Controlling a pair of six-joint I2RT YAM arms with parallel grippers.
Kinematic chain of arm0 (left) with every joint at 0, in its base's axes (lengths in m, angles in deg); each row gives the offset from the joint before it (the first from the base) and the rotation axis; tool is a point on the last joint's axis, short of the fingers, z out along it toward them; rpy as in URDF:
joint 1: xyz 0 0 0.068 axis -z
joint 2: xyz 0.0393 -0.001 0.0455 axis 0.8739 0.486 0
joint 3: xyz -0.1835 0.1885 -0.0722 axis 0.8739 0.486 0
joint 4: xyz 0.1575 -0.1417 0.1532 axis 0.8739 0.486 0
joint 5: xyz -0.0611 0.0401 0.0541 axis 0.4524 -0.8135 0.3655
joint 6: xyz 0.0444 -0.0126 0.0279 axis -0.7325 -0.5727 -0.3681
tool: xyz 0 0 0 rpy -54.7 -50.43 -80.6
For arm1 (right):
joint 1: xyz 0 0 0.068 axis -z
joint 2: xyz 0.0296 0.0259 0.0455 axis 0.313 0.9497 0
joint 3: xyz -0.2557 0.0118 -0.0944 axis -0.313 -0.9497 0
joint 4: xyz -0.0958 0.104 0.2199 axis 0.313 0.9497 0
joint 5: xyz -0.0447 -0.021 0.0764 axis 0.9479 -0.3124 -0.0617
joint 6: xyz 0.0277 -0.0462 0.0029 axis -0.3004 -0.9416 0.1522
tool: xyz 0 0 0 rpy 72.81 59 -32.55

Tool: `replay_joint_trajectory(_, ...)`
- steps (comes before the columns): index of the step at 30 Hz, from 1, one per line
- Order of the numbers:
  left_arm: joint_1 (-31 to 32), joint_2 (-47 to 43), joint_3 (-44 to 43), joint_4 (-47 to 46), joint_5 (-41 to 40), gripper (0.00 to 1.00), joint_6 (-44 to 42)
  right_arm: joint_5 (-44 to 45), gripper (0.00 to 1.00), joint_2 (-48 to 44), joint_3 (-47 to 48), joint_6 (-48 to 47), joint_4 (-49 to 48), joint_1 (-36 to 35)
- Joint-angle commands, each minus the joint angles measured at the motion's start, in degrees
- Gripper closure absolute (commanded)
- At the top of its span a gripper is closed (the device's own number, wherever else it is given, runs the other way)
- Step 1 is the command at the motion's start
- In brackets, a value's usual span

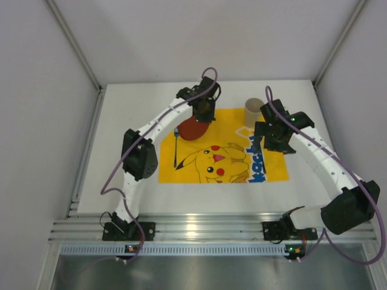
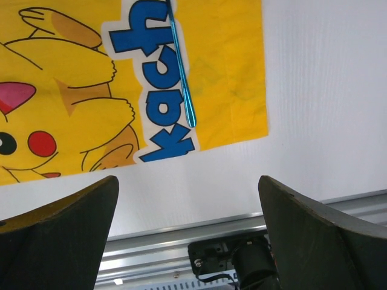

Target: Set the dinner table for one person

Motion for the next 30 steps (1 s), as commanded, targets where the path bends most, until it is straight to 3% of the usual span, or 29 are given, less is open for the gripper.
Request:
replay_joint_trajectory(1, 4.34, 2.23, -5.73, 4.28, 1.67, 1.00, 1.57, 1.13, 0.00, -2.89, -2.00, 1.60, 1.39, 1.98)
replay_joint_trajectory(12, 11.47, 7.86, -4.60, 2.88, 4.58, 1.00, 5.53, 0.69, 0.00, -6.68, -6.14, 1.25, 2.18, 3.12)
replay_joint_trajectory(22, 12.96, 16.30, 0.31, 0.77, 8.88, 1.00, 5.88, 0.61, 0.00, -6.68, -5.53, 0.02, 2.80, 3.21)
replay_joint_trajectory(30, 13.40, 16.48, 2.61, -2.31, 10.64, 1.00, 5.97, 0.78, 0.00, -6.68, -5.53, 0.02, 3.15, 3.30)
